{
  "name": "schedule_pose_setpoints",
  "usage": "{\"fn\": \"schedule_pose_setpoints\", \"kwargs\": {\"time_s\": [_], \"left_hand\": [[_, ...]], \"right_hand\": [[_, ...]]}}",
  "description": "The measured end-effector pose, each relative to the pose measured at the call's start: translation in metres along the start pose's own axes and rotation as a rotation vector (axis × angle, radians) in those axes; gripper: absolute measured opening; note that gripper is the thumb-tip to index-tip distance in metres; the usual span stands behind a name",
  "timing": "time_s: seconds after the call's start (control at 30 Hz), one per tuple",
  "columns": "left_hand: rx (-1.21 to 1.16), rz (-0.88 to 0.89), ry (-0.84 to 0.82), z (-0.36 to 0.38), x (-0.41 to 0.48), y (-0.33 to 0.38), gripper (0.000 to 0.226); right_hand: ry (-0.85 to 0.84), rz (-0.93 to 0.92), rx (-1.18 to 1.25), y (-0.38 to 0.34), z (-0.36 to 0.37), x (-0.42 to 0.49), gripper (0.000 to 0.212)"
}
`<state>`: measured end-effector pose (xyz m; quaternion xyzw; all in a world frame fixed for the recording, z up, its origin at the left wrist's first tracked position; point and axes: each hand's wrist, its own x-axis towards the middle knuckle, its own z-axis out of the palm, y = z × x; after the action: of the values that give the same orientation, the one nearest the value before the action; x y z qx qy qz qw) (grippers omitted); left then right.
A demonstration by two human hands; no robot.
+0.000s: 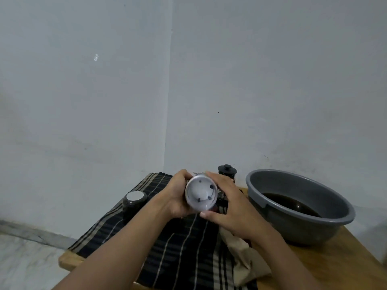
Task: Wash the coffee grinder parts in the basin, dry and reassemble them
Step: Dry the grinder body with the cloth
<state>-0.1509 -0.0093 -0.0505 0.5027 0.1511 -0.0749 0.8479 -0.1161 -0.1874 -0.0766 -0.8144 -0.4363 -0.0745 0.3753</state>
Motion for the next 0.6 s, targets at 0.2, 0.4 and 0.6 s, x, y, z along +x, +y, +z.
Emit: {"fn": "schedule_pose_setpoints", "kwargs": {"time_s": [0.2, 0.4, 0.6], "left_hand": [[0.318, 0.124, 0.036, -0.025, 0.015, 0.027, 0.07], [0.336, 0.25, 0.184, -0.044, 0.034, 0.049, 0.048], [0.325, 0.235, 0.352, -0.067, 0.066, 0.05, 0.037]], "right_hand": [[0.18, 0.143, 0.254, 0.0, 0.016, 0.061, 0.061], [0.216, 0.324, 0.326, 0.01, 0.036, 0.112, 0.064], [0.138, 0.383, 0.249, 0.024, 0.068, 0.15, 0.068]]}}
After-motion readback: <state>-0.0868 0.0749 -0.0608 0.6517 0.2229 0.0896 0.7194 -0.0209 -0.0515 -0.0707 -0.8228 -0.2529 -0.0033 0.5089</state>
